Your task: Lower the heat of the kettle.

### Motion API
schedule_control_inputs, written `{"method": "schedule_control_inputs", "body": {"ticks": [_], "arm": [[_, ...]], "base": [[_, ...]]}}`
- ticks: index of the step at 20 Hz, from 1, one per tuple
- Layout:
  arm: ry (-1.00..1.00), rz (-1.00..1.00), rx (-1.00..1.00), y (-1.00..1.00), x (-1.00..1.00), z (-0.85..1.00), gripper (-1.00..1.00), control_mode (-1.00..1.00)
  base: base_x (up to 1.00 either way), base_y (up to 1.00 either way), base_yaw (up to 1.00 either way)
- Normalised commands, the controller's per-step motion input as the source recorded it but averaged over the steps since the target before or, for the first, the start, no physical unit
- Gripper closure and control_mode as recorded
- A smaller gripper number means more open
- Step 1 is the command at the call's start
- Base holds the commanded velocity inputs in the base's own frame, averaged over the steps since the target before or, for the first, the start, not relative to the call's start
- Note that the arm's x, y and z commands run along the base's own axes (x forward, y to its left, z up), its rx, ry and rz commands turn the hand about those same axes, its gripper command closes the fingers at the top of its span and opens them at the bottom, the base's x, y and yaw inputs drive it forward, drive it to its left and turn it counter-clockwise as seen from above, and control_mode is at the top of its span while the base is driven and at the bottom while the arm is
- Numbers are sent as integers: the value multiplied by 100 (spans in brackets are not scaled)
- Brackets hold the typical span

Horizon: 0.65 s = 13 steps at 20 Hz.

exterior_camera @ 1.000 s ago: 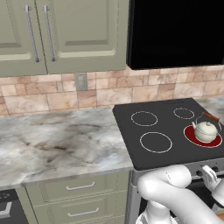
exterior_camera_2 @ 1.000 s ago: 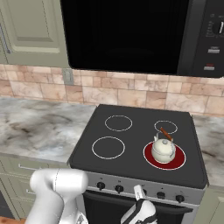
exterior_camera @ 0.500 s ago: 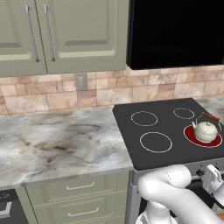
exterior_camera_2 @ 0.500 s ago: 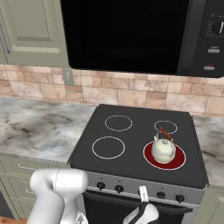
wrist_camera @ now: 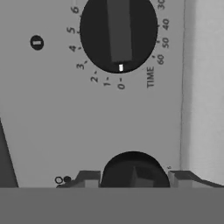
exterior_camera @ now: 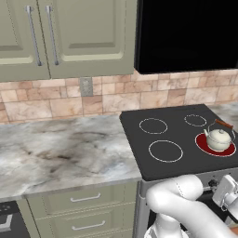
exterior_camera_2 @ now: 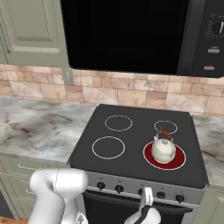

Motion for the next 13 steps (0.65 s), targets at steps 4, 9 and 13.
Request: {"method": "schedule_control_inputs", "body": {"ticks": [4, 9, 13], "arm": [[0, -1, 26, 4, -3, 12, 100, -100], [2, -1, 27, 5, -2, 16, 100, -100], [7, -1, 29, 4, 0, 18, 100, -100]], "base": [[0, 0, 0], [0, 0, 0], [0, 0, 0]]}}
